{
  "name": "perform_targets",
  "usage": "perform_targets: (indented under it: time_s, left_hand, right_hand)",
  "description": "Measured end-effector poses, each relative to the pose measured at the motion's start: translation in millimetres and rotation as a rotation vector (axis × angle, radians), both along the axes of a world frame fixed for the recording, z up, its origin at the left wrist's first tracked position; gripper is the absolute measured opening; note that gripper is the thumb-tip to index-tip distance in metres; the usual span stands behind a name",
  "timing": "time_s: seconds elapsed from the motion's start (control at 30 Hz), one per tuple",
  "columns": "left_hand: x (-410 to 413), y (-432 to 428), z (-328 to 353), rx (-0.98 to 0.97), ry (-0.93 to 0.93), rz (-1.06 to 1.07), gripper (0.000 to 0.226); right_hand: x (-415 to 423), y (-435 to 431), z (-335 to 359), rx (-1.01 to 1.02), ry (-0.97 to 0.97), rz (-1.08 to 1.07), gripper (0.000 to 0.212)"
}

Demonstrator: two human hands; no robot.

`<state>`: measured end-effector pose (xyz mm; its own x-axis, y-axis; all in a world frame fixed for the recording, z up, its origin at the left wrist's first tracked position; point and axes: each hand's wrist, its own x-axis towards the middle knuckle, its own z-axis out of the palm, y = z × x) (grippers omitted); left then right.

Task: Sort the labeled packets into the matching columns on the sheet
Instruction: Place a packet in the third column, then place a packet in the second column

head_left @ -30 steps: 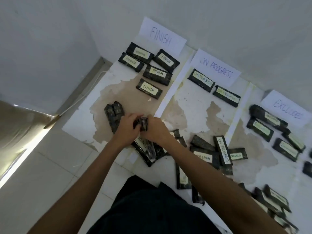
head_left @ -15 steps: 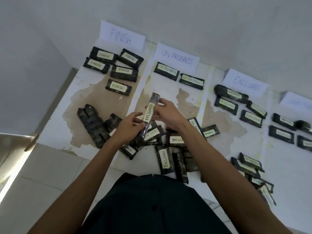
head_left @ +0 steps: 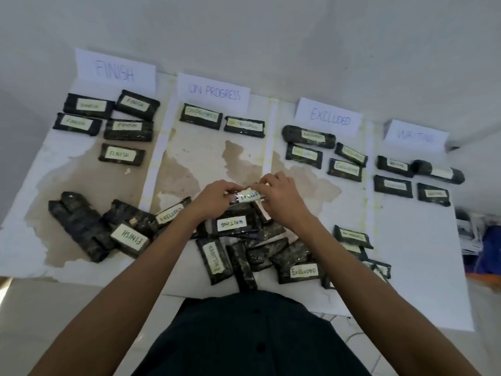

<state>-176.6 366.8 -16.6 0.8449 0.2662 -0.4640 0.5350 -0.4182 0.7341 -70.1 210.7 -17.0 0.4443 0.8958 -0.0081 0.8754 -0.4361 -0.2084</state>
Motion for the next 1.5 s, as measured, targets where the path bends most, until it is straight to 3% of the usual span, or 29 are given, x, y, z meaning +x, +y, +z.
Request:
perform_targets:
  time_s: [0.2,0.4,0.63,0.83,1.0,1.1,1.2,1.4,1.5]
  left_hand:
    - [70,-53,-14,-0.051,-0.023,-0.012,0.032]
    - [126,-78,-34,0.035,-0.013,0.071,0.048]
    - [149,-89,-68,0.122,0.062,0.092,0.076]
    - [145,-100,-74,0.196,0.071,0.16,0.075]
    - [122,-108,-72,0.389,0.08,0.041,0.066]
    - [100,-111,-70,0.497,0.116,-0.041,0.061]
    - [80,-111,-73,0.549,0.126,-0.077,0.057]
    - [48,-103,-70,0.525,0.126,-0.083,0.057]
    - [41,-99,-67,0.493,0.059,-0.054,0.055]
  right_hand:
    - [56,-59,-12,-0.106,0.021,-0.066,0.035]
    - [127,-92,-31,-0.174,0.051,-0.219,0.039]
    - [164,-85,-56,-0.217,0.138,-0.156,0.041]
    - [169,-92,-67,-0.172,0.161,-0.12,0.044]
    - [155,-96,-61,-0.012,0.169,-0.011,0.046]
    - [133,-92,-55,-0.104,0.343,0.214,0.057]
    - [112,-83,-63,-0.191,0.359,0.341,0.06]
    - [96,-69,-68,-0.252,0.268,0.282,0.04]
    - [93,-67,-68,-0.26,0.227,0.286,0.04]
